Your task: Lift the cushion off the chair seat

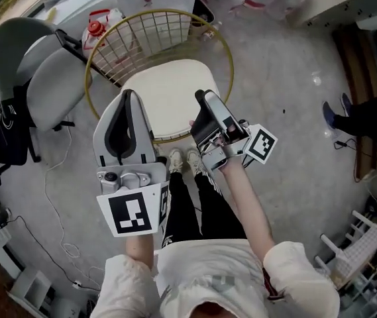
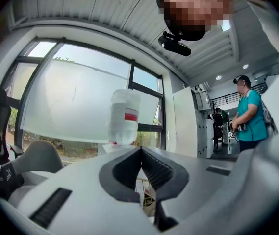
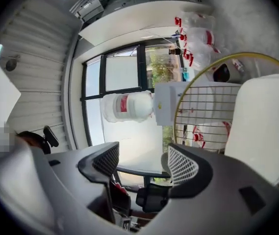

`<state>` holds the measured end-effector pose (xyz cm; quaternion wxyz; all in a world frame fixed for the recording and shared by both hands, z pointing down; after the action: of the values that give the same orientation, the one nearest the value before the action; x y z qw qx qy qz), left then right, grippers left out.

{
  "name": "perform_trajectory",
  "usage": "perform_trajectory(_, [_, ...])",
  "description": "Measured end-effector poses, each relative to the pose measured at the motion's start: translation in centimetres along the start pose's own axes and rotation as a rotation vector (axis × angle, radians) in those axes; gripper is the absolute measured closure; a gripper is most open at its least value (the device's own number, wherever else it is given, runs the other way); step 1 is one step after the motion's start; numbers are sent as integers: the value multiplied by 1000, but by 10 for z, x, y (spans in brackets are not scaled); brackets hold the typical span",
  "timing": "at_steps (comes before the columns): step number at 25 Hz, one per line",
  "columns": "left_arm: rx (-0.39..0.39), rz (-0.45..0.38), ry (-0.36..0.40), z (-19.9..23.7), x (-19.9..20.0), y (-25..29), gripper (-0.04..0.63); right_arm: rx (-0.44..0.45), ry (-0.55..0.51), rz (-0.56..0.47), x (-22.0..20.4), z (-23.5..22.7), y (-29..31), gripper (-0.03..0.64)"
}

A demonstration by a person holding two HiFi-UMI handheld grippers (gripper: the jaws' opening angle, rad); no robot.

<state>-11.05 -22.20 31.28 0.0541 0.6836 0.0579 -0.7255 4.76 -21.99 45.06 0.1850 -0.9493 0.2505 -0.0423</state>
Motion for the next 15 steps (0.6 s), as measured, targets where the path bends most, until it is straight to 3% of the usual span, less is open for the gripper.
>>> perform_trajectory(5, [13,104,-3,16,-96,-5,581,-95,15,49,-13,-74,-61,313])
perform_trajectory(10, [38,191,-39,25,-152,-17,581,-277,44,64,-33,-126,-126,313])
perform_trajectory(15, [58,217,-65,24,-211,-31,581,-384,77,73,-48,-190,-185,313])
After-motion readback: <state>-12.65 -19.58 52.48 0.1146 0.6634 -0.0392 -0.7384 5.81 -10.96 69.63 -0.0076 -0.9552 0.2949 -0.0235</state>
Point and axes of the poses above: the fingertips, and each gripper's own axes: y forward along the fingers, z to its left, x out of its top, the point moved 3 cm from there along -y, backward along the fingers, and after that the axes turned 10 degrees about x, right-handed, at the moved point
